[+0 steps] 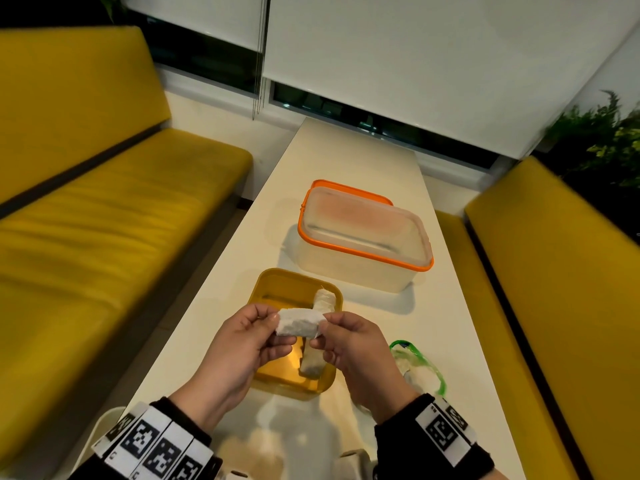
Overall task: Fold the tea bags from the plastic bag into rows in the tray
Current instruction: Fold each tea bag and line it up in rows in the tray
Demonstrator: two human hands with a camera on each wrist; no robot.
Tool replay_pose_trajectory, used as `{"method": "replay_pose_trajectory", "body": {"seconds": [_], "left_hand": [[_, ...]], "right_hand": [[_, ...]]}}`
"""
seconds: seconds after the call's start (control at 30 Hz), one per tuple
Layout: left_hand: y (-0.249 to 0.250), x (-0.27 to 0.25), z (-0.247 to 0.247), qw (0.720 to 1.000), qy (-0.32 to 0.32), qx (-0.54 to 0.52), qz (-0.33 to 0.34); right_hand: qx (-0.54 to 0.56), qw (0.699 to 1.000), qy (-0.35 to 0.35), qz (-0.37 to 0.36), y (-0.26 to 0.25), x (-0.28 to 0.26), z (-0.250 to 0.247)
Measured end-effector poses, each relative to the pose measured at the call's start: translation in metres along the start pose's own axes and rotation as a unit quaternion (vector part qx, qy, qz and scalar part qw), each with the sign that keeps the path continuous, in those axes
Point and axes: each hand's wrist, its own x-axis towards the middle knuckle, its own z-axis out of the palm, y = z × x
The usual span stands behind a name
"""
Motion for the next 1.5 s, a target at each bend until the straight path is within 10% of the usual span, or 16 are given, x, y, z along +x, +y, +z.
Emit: {"method": "replay_pose_trajectory", "body": {"seconds": [0.13, 0.23, 0.6, 0.77, 1.17, 1.37, 1.5], "left_hand": [[0.000, 0.001, -0.005, 1.000, 0.021, 0.002, -0.004], [0.002, 0.002, -0.010, 0.999, 0.049, -0.019, 0.000], [-0.004, 0.003, -0.013, 0.999, 0.048, -0.007, 0.000], [-0.008, 0.004, -0.015, 0.999, 0.053, -0.003, 0.000], [-0.010, 0.007, -0.009, 0.999, 0.040, 0.001, -0.010], [-0.014, 0.007, -0.001, 0.996, 0.035, 0.080, 0.001], [-0.016, 0.006, -0.004, 0.994, 0.026, 0.105, -0.017]], "right_hand": [[-0.212, 0.962, 0.052, -0.165, -0.005, 0.001, -0.009], [-0.459, 0.840, 0.015, -0.287, -0.010, 0.000, -0.015], [-0.762, 0.624, -0.102, -0.139, -0.008, 0.017, 0.003], [-0.816, 0.543, -0.088, -0.178, 0.012, 0.027, 0.012], [-0.770, 0.588, -0.028, -0.247, 0.024, 0.032, 0.008], [-0.627, 0.708, 0.057, -0.320, 0.017, -0.002, -0.028], [-0.598, 0.774, 0.125, -0.169, 0.007, -0.018, -0.100]]}}
